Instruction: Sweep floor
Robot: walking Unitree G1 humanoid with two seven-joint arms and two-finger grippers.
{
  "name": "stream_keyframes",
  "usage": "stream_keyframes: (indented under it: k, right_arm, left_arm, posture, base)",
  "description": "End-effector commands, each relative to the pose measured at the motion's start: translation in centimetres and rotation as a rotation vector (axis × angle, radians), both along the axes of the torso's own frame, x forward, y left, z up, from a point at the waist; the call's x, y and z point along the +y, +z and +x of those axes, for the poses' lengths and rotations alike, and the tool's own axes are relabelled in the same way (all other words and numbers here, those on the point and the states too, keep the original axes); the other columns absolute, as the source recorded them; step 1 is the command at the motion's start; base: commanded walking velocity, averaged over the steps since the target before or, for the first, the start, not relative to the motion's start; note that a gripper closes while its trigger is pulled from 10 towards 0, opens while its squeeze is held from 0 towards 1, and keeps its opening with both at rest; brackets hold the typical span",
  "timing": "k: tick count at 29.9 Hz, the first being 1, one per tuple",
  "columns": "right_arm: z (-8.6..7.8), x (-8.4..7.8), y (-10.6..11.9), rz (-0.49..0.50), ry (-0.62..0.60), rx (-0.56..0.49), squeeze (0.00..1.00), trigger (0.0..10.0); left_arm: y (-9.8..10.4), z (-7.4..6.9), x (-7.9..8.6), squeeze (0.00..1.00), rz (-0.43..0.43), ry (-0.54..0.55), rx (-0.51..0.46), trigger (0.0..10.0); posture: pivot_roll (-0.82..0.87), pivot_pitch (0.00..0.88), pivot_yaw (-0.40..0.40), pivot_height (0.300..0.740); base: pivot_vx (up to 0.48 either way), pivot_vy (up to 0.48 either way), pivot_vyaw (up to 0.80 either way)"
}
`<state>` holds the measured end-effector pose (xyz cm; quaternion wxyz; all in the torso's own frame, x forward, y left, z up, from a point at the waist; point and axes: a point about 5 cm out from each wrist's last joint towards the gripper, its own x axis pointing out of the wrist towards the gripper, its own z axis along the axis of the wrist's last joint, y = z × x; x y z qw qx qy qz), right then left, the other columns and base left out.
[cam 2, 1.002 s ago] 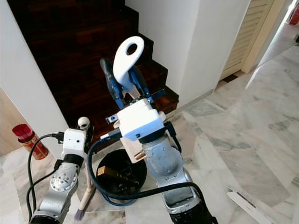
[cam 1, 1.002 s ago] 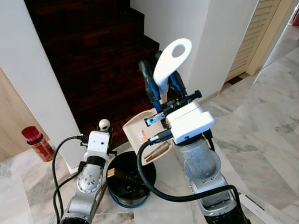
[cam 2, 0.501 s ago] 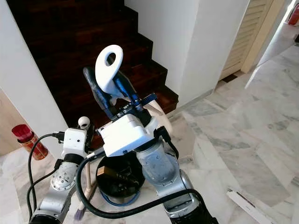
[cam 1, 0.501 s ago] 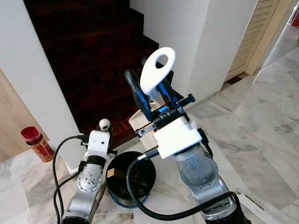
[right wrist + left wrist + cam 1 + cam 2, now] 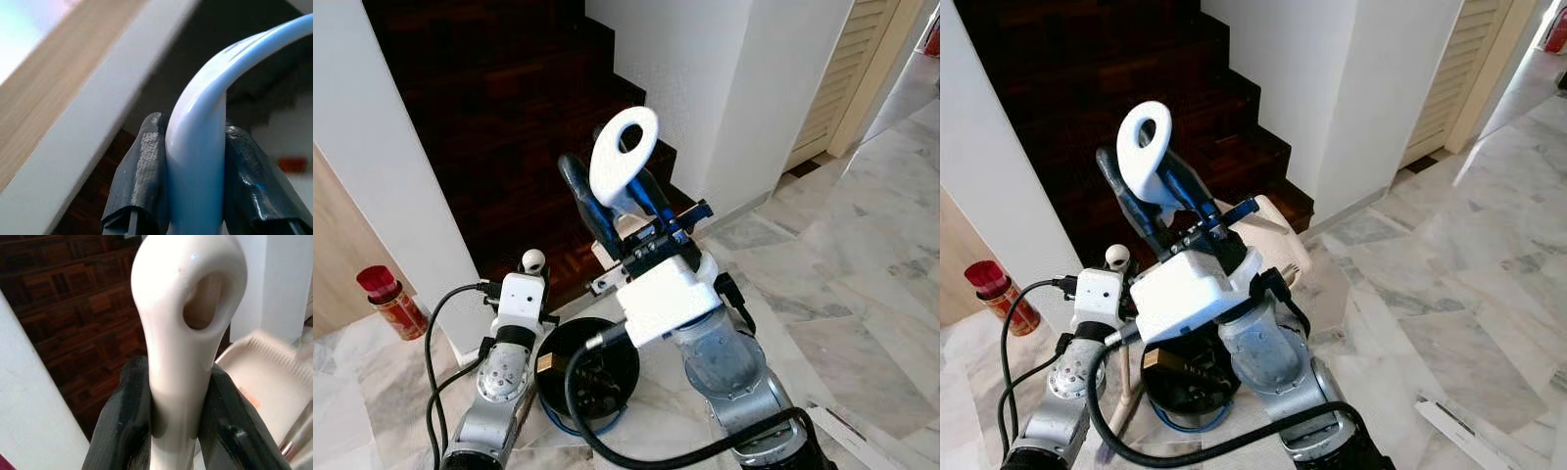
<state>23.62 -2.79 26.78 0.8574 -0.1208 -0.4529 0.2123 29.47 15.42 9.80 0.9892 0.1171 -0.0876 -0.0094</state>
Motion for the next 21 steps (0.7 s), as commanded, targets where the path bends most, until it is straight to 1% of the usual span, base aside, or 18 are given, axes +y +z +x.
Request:
stream_keyframes:
  k: [1, 2, 3, 4, 6, 8, 10, 13, 19, 20, 21]
  right_arm:
    - [-0.7, 0.1, 1.2, 0.059, 0.072, -0.015, 0.00, 10.0]
    - [-0.8, 0.3, 1.1, 0.031, 0.074, -0.033, 0.00, 10.0]
    - [-0.8, 0.3, 1.1, 0.031, 0.074, -0.033, 0.00, 10.0]
    - [-1.1, 0.4, 1.1, 0.010, 0.066, -0.064, 0.00, 10.0]
    - [-1.2, 0.5, 1.1, -0.002, 0.062, -0.085, 0.00, 10.0]
    - [-1.2, 0.4, 1.1, 0.003, 0.057, -0.080, 0.00, 10.0]
    - [-1.4, 0.4, 1.3, -0.028, 0.032, -0.128, 0.00, 10.0]
    - [-0.9, 0.2, 1.2, 0.002, 0.045, -0.066, 0.00, 10.0]
    - [-0.4, -0.2, 1.0, 0.011, 0.029, -0.030, 0.00, 10.0]
    - [0.0, -0.6, 0.9, 0.038, 0.016, 0.005, 0.00, 10.0]
    - [0.8, -1.3, 0.8, 0.089, -0.014, 0.066, 0.00, 10.0]
  left_arm:
    - [1.0, 0.4, -0.3, 0.00, 0.018, -0.012, -0.055, 10.0]
    - [1.0, 0.4, -0.3, 0.00, 0.017, -0.010, -0.055, 10.0]
    - [1.0, 0.4, -0.3, 0.00, 0.017, -0.010, -0.055, 10.0]
    - [1.0, 0.4, -0.3, 0.00, 0.017, -0.010, -0.056, 10.0]
    - [1.0, 0.4, -0.3, 0.00, 0.017, -0.009, -0.057, 10.0]
    - [0.9, 0.4, -0.3, 0.00, 0.016, -0.009, -0.057, 10.0]
    - [0.9, 0.4, -0.3, 0.00, 0.016, -0.009, -0.057, 10.0]
    - [0.9, 0.4, -0.3, 0.00, 0.017, -0.010, -0.057, 10.0]
    - [0.8, 0.4, -0.3, 0.00, 0.018, -0.009, -0.055, 10.0]
    - [0.8, 0.4, -0.3, 0.00, 0.018, -0.009, -0.054, 10.0]
    - [0.8, 0.3, -0.3, 0.00, 0.018, -0.010, -0.053, 10.0]
  posture:
    - [0.07, 0.000, -0.039, 0.740]
    - [0.07, 0.000, -0.040, 0.740]
    - [0.07, 0.000, -0.040, 0.740]
    - [0.07, 0.000, -0.041, 0.740]
    - [0.07, 0.000, -0.041, 0.740]
    - [0.07, 0.000, -0.043, 0.740]
    - [0.07, 0.000, -0.043, 0.740]
    - [0.07, 0.000, -0.043, 0.740]
    - [0.07, 0.000, -0.043, 0.740]
    - [0.07, 0.000, -0.043, 0.740]
    - [0.07, 0.000, -0.042, 0.740]
  base:
    - [0.000, 0.000, 0.00]
    - [0.000, 0.000, 0.00]
    - [0.000, 0.000, 0.00]
    - [0.000, 0.000, 0.00]
    - [0.000, 0.000, 0.00]
    - [0.000, 0.000, 0.00]
    - [0.000, 0.000, 0.00]
    - [0.000, 0.000, 0.00]
    - [0.000, 0.000, 0.00]
    - [0.000, 0.000, 0.00]
    - [0.000, 0.000, 0.00]
